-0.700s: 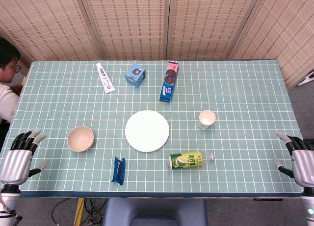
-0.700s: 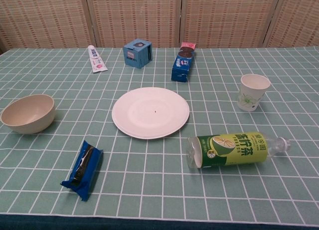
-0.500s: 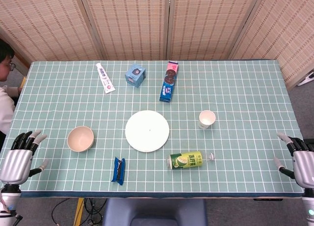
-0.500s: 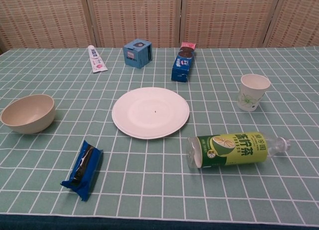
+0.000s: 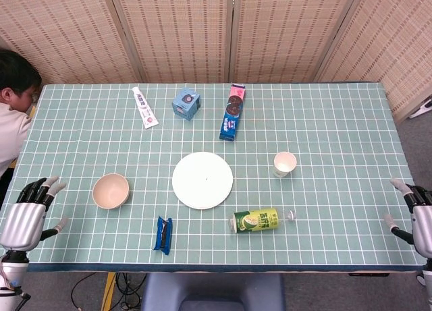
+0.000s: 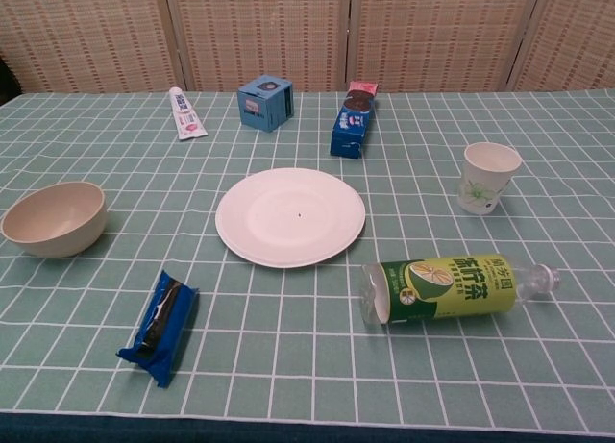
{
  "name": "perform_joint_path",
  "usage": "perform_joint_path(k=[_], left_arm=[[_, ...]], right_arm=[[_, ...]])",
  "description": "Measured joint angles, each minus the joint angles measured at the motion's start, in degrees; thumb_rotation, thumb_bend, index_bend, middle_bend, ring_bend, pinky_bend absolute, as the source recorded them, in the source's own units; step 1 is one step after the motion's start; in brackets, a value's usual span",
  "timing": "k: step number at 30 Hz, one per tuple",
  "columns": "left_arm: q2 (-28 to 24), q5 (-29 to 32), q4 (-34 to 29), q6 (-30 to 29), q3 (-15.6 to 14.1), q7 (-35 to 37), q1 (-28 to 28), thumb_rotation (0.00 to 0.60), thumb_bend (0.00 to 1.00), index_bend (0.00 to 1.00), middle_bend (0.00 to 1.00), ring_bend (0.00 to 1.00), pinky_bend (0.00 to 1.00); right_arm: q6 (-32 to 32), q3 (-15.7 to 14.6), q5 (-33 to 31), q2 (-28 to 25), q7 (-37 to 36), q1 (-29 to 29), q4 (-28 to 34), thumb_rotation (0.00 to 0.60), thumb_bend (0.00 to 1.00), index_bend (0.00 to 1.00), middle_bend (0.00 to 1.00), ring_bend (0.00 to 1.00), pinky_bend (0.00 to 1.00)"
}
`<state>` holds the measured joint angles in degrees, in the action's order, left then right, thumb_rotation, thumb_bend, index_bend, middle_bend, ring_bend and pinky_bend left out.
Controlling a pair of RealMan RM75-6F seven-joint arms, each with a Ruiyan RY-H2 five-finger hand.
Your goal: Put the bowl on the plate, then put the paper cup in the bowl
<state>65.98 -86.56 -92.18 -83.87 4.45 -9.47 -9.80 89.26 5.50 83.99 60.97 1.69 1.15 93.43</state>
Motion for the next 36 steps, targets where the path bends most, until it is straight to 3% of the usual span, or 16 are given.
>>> perform_joint_path(k=[4,8,11,14,18,36], left_arm=[[0.05,-0.58,0.91,0.32,0.02,-0.13,-0.55,0.6,0.22,0.27,0.37,0.35,0.49],[0.31,-2.03,2.6,1.05,-0.31,0.75,-1.43,0.6,0.22,0.32,0.61,0.6,0.77],[0.64,-3.42,4.29,1.84,-0.79,2.67,-2.25,0.6,0.22,0.35,0.73,0.73,0.88],[1.07,-4.59,5.98,3.15,-1.37,4.28,-3.28,0.6,0.22,0.36,0.84,0.82,0.93],[1.19,-5.25,6.29,6.23,-2.26,5.48,-4.79,0.6,0.22,0.36,0.9,0.87,0.97],[8.44,-4.82,13.32,15.78,-3.31,5.39,-11.47,0.6,0.22,0.37,0.96,0.93,0.99]], right_arm=[[0.16,0.38,-0.28,-0.39,0.1,0.01,0.24,0.6,0.26,0.19,0.29,0.23,0.29],[0.06,0.7,-0.59,-0.88,0.11,0.11,0.38,0.6,0.26,0.19,0.29,0.23,0.29],[-0.22,0.72,-0.56,-1.13,0.27,0.25,0.48,0.6,0.26,0.19,0.29,0.23,0.29],[-0.55,0.7,-0.5,-1.31,0.2,0.41,0.69,0.6,0.26,0.19,0.29,0.23,0.29],[-0.92,0.63,-0.44,-1.33,0.07,0.57,0.71,0.6,0.26,0.19,0.29,0.23,0.29],[-1.11,0.31,-0.65,-1.56,-0.41,0.28,0.8,0.6,0.26,0.19,0.29,0.23,0.29]])
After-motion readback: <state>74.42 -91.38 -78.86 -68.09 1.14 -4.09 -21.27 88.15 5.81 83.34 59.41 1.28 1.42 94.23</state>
